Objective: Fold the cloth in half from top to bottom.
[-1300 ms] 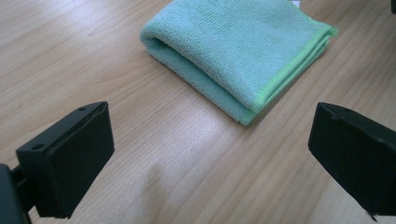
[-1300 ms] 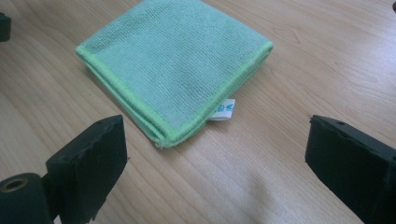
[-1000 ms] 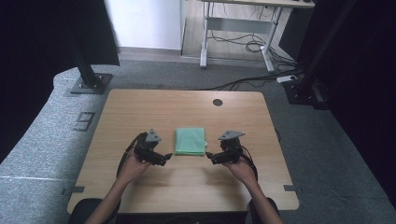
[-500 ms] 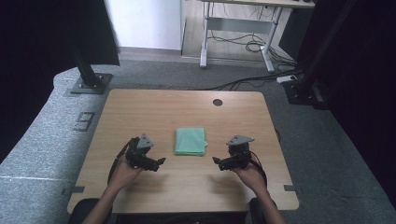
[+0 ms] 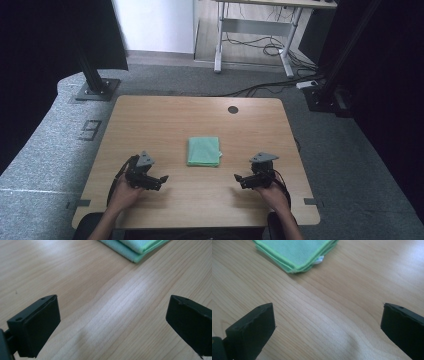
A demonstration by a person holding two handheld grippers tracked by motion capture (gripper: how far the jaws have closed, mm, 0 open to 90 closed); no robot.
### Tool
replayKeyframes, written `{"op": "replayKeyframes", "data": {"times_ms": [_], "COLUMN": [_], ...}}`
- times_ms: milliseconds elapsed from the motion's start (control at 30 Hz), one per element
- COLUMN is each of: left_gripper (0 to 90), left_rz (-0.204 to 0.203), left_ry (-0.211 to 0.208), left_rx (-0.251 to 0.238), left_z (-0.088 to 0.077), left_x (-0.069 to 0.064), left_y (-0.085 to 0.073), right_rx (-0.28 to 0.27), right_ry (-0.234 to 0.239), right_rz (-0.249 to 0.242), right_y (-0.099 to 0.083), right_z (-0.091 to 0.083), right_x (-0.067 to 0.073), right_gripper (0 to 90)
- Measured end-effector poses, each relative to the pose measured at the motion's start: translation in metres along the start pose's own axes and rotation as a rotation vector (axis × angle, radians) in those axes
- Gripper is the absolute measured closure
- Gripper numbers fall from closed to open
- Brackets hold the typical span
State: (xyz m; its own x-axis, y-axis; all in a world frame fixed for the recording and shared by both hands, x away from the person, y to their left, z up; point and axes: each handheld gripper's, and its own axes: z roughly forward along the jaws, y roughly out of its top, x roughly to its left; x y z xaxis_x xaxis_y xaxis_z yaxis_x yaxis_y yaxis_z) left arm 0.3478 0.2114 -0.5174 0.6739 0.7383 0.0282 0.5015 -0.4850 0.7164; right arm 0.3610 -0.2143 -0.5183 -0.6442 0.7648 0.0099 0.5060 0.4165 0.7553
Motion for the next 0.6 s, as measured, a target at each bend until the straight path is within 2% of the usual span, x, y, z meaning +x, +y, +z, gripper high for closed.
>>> {"op": "replayKeyframes", "data": {"times_ms": [133,200,500,600], "left_gripper": [0.0,0.0,0.0,0.0], "left_rz": [-0.013,-0.013,-0.024,-0.030], "left_ry": [-0.009,-0.007,-0.026,-0.019], "left_rx": [0.012,0.033,0.079,0.080], "left_z": [0.005,0.009,0.022,0.023], "left_x": [0.001,0.001,0.000,0.000], "left_y": [-0.009,-0.014,-0.023,-0.022], "right_rx": [0.019,0.028,0.088,0.082], "right_ry": [-0.009,-0.010,-0.010,-0.019], "right_rz": [0.010,0.014,0.009,0.011], "right_y": [-0.010,-0.014,-0.027,-0.027], "right_z": [0.006,0.010,0.023,0.024], "right_x": [-0.002,-0.003,-0.002,-0.001], "right_gripper": [0.0,0.0,0.0,0.0]}}
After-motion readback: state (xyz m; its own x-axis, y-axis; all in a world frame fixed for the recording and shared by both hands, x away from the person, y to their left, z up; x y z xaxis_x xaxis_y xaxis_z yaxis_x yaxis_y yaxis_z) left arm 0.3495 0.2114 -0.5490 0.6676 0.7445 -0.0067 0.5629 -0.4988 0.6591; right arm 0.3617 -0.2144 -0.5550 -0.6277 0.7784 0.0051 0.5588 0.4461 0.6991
